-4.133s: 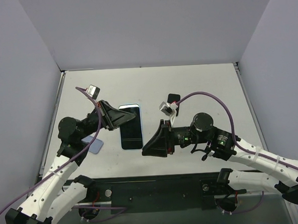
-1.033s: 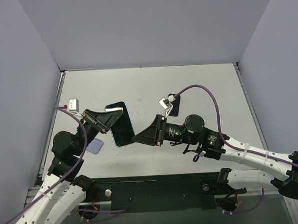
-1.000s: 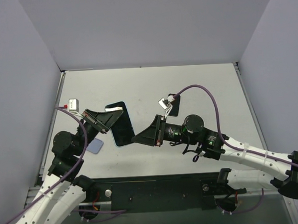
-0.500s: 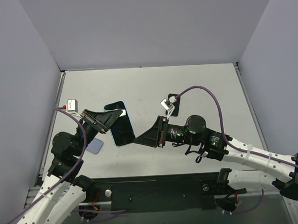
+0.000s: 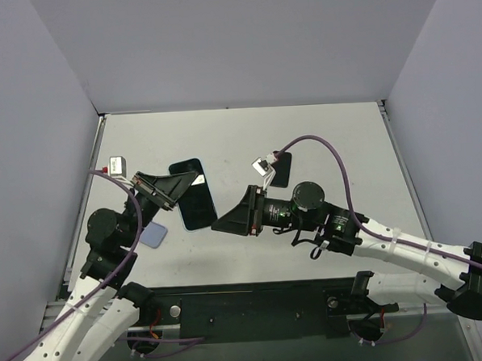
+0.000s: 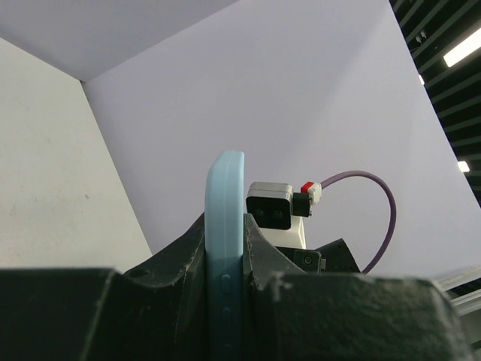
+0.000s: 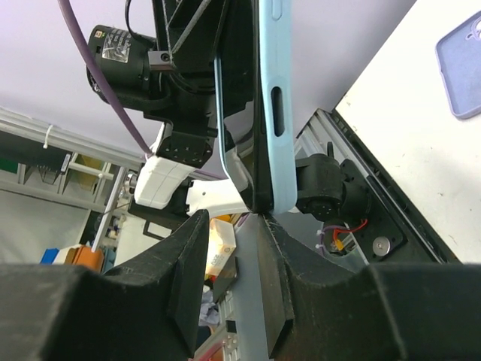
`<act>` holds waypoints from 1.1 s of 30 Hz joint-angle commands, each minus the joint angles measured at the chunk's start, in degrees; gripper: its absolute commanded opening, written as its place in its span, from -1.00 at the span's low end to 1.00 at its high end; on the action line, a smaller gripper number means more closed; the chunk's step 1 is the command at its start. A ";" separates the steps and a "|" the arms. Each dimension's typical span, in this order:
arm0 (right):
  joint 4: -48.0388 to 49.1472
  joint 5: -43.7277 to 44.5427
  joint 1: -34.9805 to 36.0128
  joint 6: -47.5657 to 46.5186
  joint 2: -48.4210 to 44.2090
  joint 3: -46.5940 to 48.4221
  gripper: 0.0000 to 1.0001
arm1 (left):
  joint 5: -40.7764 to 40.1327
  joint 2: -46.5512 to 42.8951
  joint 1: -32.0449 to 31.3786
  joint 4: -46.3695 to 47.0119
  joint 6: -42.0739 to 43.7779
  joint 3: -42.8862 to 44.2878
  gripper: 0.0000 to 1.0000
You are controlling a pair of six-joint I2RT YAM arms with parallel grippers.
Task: Take the phone out of the phone case
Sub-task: Remove the phone case from the phone.
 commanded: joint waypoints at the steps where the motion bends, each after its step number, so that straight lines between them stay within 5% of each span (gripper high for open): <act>1: 4.29 -0.65 -1.18 -0.18 3.01 3.28 -0.43 | 5.23 0.91 -0.51 13.52 -6.68 0.43 -1.00; 8: 4.72 -1.35 -5.38 2.37 5.73 4.52 -0.42 | 10.06 2.67 -0.42 21.77 -11.61 -1.51 -1.00; 22: 2.09 -4.78 -10.58 4.13 5.21 4.68 -0.36 | 20.16 7.93 0.02 23.89 -10.29 3.40 -1.00; 25: -1.41 -5.22 -10.76 1.94 5.47 6.62 -0.35 | 23.69 9.70 -0.16 31.69 -13.80 2.63 -1.00; 33: -5.28 -6.89 -14.01 -1.04 4.95 8.29 -0.33 | 27.91 9.79 -0.16 29.60 -13.97 3.59 -1.00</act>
